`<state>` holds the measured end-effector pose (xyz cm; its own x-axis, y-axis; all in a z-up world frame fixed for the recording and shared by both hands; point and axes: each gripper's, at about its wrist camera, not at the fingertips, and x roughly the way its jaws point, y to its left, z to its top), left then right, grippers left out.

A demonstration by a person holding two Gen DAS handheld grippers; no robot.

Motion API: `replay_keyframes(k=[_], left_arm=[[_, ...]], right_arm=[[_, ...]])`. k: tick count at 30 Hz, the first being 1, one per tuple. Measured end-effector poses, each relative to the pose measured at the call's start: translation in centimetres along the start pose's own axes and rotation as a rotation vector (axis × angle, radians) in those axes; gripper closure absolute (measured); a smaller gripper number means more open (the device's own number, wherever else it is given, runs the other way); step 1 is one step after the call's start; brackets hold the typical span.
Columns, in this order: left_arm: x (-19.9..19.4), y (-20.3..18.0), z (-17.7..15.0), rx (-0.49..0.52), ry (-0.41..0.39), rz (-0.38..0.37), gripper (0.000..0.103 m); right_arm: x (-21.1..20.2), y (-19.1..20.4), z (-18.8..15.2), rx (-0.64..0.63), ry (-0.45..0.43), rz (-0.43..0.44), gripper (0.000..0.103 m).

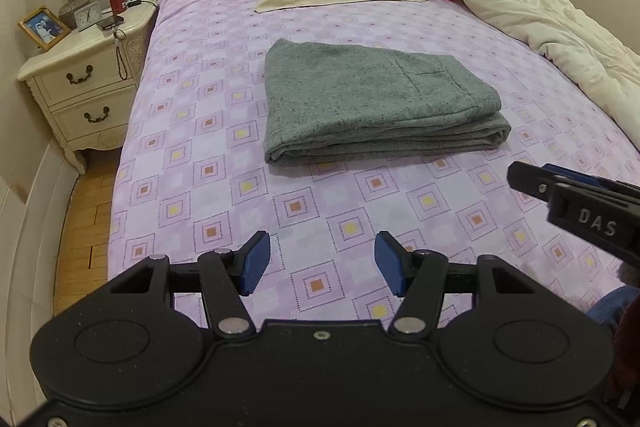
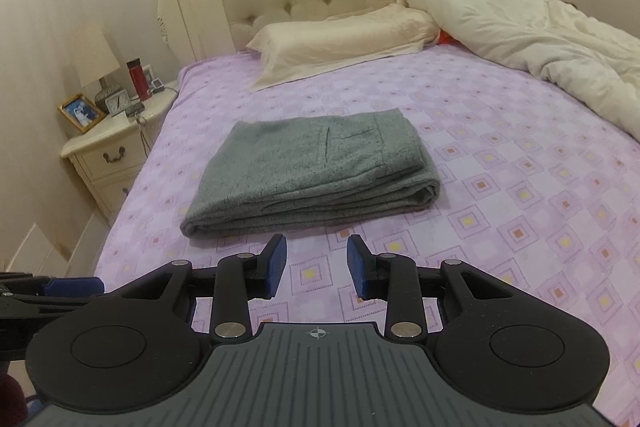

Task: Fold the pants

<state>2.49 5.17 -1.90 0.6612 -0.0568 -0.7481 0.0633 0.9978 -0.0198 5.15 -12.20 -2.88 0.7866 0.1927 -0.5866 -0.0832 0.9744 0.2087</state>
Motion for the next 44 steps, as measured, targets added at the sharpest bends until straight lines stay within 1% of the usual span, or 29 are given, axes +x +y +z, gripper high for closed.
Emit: replay_keyframes(k=[4,33,41,44], left_arm=[[0.11,0.16,0.11,-0.014,0.001,-0.001,0.040],[0.94,-0.09,0.18,-0.018,0.017,0.002,0.040],[0.90,0.05,0.22,-0.025,0.012,0.004,0.040],[0.72,0.22,0.25,-0.039,-0.006,0.013,0.040]], right_arm=[[0.15,0.16,-0.06,-0.002,0.006,-0.003,0.070],[0.63,0.23,-0.04,-0.002,0.028,-0.003,0.070],[0.66,0.35,-0.13,-0.003,0.032,-0.003,0.070],[0.73,0.28,-0.07,-0.003,0.033,-0.002,0.070]])
